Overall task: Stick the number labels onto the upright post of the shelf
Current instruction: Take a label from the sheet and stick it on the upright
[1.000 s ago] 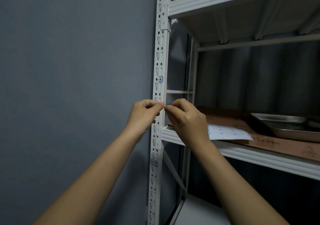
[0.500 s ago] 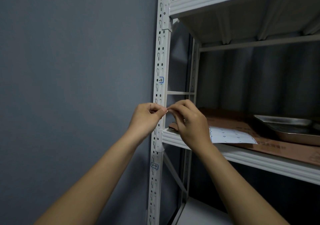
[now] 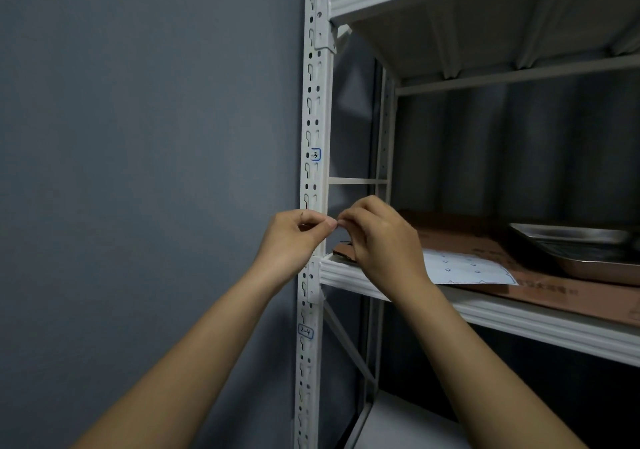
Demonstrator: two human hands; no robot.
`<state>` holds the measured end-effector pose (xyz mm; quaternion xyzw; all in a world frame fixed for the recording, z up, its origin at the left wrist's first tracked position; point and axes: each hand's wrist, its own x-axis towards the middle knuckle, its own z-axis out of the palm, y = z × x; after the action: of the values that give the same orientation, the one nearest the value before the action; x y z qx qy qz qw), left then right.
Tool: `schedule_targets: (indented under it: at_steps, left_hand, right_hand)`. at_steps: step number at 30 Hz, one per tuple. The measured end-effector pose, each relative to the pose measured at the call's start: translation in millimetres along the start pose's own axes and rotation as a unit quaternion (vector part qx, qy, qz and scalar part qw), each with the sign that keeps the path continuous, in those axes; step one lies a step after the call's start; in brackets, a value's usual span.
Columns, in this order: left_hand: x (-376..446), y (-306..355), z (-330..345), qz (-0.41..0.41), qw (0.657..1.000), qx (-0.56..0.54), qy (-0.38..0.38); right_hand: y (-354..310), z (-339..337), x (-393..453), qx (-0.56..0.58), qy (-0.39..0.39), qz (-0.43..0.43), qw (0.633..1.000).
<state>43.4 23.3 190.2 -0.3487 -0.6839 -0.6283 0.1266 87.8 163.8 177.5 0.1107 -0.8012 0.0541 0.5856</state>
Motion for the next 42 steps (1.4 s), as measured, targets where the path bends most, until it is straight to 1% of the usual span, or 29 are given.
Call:
schedule_targets:
  at_steps: [2, 4, 6, 8, 11, 13, 15, 18, 22, 26, 31, 33, 37, 39, 42]
  left_hand:
    - [2, -1, 3, -0.004, 1.0, -0.006, 0.001]
    - [4, 0, 7, -0.003, 1.0, -0.005, -0.005]
    - [7, 1, 11, -0.004, 1.0, -0.003, -0.01]
    - [9, 2, 18, -0.003, 1.0, -0.002, -0.014]
    - [12, 6, 32, -0.006, 1.0, -0.011, -0.021]
    - [13, 11, 43, -0.019, 0.999, -0.034, -0.025]
    - [13, 16, 55, -0.033, 0.997, -0.062, -0.031]
    - [15, 24, 77, -0.032, 0.997, -0.061, -0.038]
    - [19, 31, 112, -0.019, 0.998, -0.038, -0.051]
    - [29, 37, 153, 0.011, 0.998, -0.01, -0.062]
    - [43, 48, 202, 0.052, 0.996, 0.033, -0.066]
    - [49, 52, 218, 0.054, 0.994, 0.052, -0.079]
    - [62, 58, 245, 0.04, 0.991, 0.08, -0.102]
    - [66, 60, 257, 0.041, 0.989, 0.083, -0.113]
    - [71, 61, 271, 0.042, 0.986, 0.1, -0.129]
  right_hand:
    - [1, 0, -1, 0.076, 0.002, 0.055, 0.996]
    - [2, -1, -2, 0.128, 0.01, 0.098, 0.987]
    - [6, -4, -4, 0.157, 0.025, 0.113, 0.981]
    - [13, -7, -6, 0.165, 0.038, 0.103, 0.98]
    - [25, -14, -11, 0.146, 0.037, 0.078, 0.985]
    - [31, -21, -14, 0.123, 0.038, 0.061, 0.99]
    - [39, -27, -16, 0.109, 0.057, 0.064, 0.99]
    - [54, -39, -18, 0.11, 0.082, 0.111, 0.984]
    - [77, -58, -19, 0.088, 0.055, 0.169, 0.98]
    - [104, -83, -21, 0.05, 0.057, 0.233, 0.97]
    - [146, -120, -23, 0.003, 0.043, 0.324, 0.945]
    - [165, -134, -26, -0.019, 0.033, 0.36, 0.932]
    - [201, -161, -34, -0.034, 0.039, 0.435, 0.899]
    - [215, -171, -37, -0.038, 0.033, 0.452, 0.89]
    - [233, -179, -35, -0.047, -0.004, 0.446, 0.894]
